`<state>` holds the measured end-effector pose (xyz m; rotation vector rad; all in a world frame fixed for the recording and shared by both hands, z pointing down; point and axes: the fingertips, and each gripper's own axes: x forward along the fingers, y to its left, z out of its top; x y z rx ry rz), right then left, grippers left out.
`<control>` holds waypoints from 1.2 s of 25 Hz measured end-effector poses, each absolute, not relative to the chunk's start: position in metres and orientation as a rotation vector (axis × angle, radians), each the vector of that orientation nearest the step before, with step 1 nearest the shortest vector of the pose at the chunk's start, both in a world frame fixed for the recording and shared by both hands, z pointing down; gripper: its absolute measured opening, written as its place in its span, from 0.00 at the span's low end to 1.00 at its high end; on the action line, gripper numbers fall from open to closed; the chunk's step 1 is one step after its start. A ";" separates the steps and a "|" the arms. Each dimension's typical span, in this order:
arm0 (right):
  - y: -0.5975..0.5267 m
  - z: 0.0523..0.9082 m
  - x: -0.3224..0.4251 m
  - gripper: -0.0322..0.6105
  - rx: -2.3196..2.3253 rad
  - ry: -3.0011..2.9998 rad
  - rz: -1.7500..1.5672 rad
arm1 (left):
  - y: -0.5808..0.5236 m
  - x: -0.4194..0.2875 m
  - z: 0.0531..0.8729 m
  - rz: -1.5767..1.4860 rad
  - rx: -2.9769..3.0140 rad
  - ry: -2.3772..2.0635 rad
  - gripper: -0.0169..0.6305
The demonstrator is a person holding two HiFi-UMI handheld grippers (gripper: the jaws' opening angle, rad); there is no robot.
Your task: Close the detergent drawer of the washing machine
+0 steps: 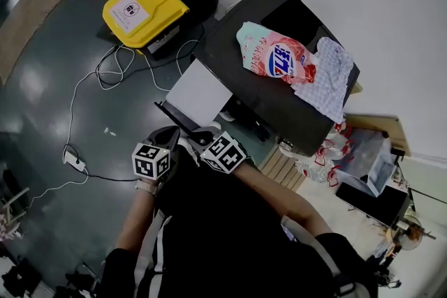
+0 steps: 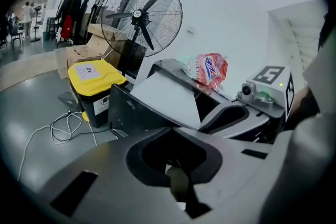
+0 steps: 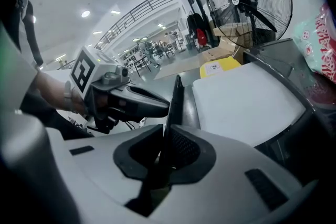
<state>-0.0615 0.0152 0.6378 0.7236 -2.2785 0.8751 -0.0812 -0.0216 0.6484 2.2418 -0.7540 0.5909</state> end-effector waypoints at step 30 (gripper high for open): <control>-0.053 0.637 0.021 0.14 0.751 -2.306 0.873 | -0.090 0.001 0.648 0.579 2.238 -0.776 0.04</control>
